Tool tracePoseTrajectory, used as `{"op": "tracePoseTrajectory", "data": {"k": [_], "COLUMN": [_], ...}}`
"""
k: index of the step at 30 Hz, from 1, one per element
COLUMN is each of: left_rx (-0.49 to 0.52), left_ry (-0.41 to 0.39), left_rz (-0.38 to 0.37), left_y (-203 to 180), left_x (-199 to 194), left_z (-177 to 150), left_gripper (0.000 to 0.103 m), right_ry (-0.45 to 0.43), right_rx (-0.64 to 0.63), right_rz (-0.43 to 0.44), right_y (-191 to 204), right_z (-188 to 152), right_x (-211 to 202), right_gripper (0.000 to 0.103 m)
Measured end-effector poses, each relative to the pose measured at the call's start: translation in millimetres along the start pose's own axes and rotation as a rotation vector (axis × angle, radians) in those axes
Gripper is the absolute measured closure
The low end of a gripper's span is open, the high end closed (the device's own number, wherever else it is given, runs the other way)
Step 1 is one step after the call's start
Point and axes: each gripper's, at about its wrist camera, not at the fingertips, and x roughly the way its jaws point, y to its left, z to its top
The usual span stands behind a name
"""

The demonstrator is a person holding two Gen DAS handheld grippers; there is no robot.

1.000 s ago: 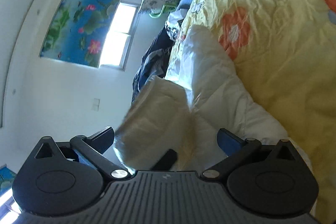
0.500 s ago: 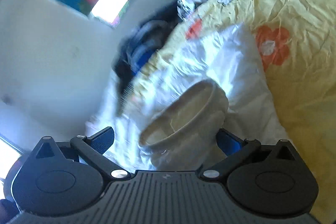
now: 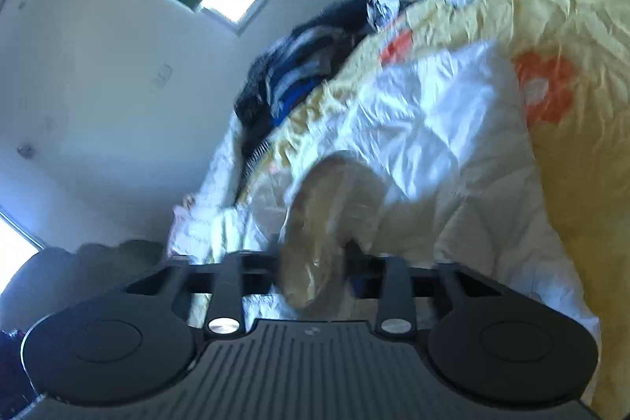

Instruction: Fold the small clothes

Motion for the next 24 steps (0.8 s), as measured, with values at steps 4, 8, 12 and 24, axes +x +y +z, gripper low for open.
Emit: {"op": "tracePoseTrajectory", "data": {"k": [4,8,12,24], "left_rx": [-0.054,-0.135,-0.279,-0.721], "left_ry": [0.003,0.003,0.011,-0.124], "left_rz": [0.046,0.094,0.173,0.345], "left_y": [21,39,69,162], "left_x": [-14,-25,-42,-134], "left_z": [-3,-1,-6,-44], "left_gripper": [0.015,0.014,0.014,0.014], "right_ry": [-0.003,0.025,0.014,0.395], "right_rx": [-0.069,-0.221,-0.506,-1.396], "right_rz": [-0.062,-0.144,-0.157,-0.061], "right_y": [6,15,60,170], "right_z": [4,13,-6,-228], "right_x": [6,24,21,-17], "right_gripper": [0.025,0.078,0.091,0.092]}}
